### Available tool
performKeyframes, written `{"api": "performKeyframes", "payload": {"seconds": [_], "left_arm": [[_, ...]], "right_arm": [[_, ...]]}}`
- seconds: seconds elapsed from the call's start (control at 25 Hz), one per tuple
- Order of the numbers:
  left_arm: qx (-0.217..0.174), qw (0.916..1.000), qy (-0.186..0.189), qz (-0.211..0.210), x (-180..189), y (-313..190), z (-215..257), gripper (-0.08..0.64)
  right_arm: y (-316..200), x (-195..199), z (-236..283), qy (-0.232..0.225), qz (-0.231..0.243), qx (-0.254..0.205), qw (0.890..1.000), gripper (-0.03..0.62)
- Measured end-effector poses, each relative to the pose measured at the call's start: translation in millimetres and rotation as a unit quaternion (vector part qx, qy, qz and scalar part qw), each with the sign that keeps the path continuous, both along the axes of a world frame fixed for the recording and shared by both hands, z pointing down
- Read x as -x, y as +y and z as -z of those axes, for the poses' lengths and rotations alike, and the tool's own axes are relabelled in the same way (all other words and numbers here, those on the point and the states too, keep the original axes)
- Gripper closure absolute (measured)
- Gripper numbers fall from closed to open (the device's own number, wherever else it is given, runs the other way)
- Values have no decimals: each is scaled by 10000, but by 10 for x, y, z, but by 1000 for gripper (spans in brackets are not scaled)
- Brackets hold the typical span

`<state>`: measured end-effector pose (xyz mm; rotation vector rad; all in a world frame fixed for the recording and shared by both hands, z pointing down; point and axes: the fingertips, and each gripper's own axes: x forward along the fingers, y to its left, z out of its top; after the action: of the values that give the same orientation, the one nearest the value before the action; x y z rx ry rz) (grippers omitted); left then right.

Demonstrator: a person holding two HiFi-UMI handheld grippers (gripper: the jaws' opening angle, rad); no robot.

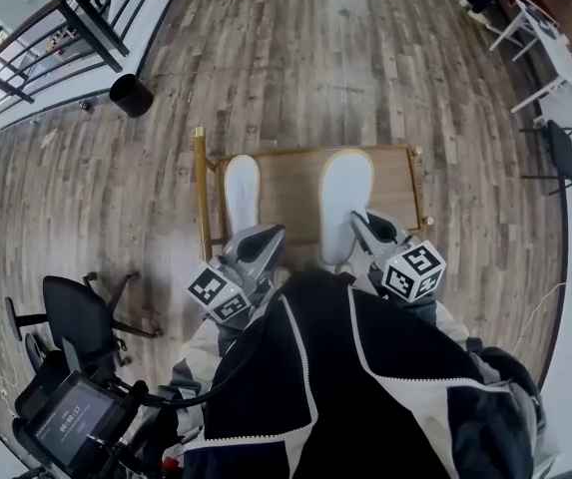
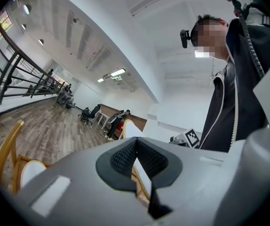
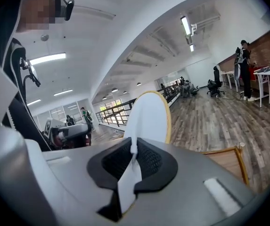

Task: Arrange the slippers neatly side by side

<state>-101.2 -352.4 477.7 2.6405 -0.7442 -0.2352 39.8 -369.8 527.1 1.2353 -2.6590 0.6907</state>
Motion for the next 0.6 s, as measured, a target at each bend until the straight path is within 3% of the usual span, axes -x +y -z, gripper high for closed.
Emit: {"api": "performKeyframes", "payload": {"seconds": [0.36,0.48,0.6], "left_arm": [[37,9994,41,335,195,14,-5,541],[41,9991,15,423,304,26,-36,540],[56,9986,1,527,422,46,-79,540]], "right_arm": [[-114,305,-100,56,319,-3,9995,566],[-217,456,-285,42,412,143,9990,566],[-320,608,-565,308,568,213,9977,566]]}}
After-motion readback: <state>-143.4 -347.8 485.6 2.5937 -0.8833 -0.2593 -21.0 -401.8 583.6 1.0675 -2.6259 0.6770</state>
